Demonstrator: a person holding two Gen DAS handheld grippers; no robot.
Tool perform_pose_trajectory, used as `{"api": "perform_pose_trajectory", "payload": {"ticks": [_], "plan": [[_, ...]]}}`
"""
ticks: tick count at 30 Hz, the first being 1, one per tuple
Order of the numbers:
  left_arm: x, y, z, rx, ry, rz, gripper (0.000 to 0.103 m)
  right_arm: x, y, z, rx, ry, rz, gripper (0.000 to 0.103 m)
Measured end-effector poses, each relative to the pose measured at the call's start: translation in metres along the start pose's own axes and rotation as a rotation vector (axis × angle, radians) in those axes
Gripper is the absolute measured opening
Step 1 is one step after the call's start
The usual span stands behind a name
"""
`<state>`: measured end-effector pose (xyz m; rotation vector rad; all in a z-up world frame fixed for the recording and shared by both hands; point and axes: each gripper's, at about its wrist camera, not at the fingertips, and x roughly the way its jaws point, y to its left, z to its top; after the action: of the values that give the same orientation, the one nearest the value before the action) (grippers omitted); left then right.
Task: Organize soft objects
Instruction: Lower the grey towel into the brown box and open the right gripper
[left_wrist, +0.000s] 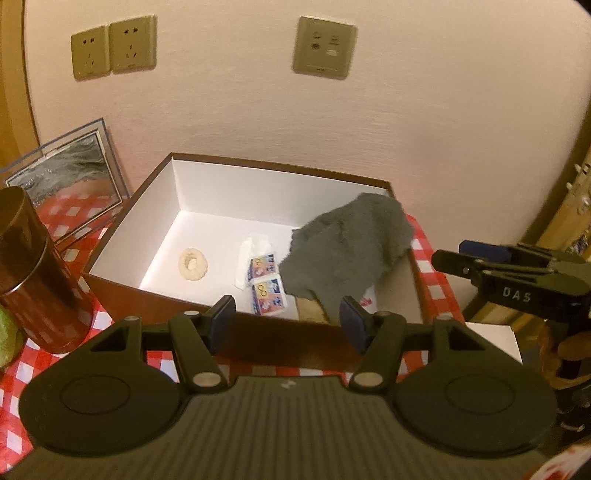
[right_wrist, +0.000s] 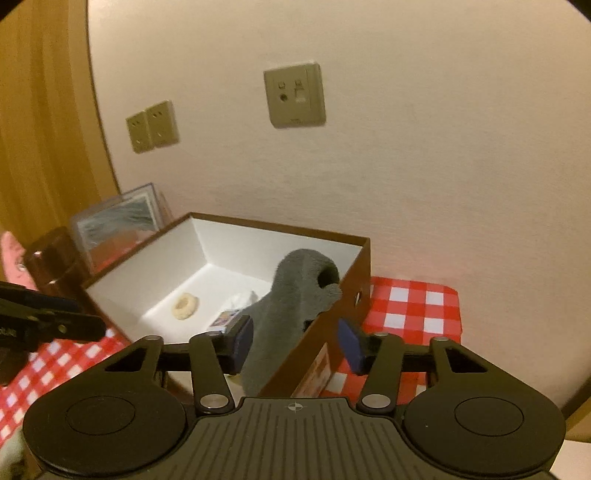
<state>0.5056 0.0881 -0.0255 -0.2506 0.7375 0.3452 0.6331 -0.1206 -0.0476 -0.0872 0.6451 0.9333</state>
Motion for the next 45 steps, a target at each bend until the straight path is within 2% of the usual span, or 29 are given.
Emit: {"api": "perform_pose_trajectory", "payload": {"ticks": [6,7,10,12,17,19,22,24,27,29,31,38,45], "plan": [[0.025,0.011,0.010,0.005,0.006,0.011,0.059,0.041,0.000,0.007,-0.016,-0.012,-0.055,0.039],[0.028,0.013,0.011,0.003,0.008,0.011,0.059,0.049,0.002,0.008,-0.029,-0.015,-0.067,0.033],[0.037,0.019,0.013,-0.005,0.010,0.009,0.057,0.066,0.006,0.011,-0.064,-0.016,-0.087,0.006],[0.040,0.022,0.013,-0.010,0.013,0.008,0.055,0.072,0.009,0.010,-0.078,-0.019,-0.070,0.005],[0.048,0.028,0.007,-0.021,0.034,0.007,0.054,0.077,0.031,0.001,-0.139,0.062,0.095,0.004],[0.049,0.030,0.005,-0.031,0.041,0.009,0.054,0.077,0.039,-0.005,-0.152,0.111,0.124,0.004],[0.046,0.029,0.004,-0.033,0.041,0.010,0.054,0.071,0.044,-0.011,-0.161,0.141,0.109,0.005],[0.043,0.027,0.004,-0.038,0.040,0.003,0.054,0.063,0.045,-0.013,-0.158,0.144,0.095,0.006],[0.034,0.023,0.004,-0.041,0.026,-0.007,0.054,0.049,0.046,-0.011,-0.139,0.130,0.090,0.015],[0.025,0.019,0.004,-0.040,0.014,-0.012,0.054,0.035,0.047,-0.010,-0.138,0.111,0.086,0.031],[0.015,0.015,0.004,-0.040,0.001,-0.019,0.054,0.019,0.050,-0.007,-0.135,0.085,0.088,0.041],[-0.035,-0.005,-0.006,-0.031,-0.049,-0.045,0.055,-0.040,0.051,-0.003,-0.105,0.017,0.085,0.048],[-0.106,-0.020,-0.044,-0.046,-0.072,-0.053,0.056,-0.119,0.046,-0.025,-0.045,-0.050,0.097,0.062]]}}
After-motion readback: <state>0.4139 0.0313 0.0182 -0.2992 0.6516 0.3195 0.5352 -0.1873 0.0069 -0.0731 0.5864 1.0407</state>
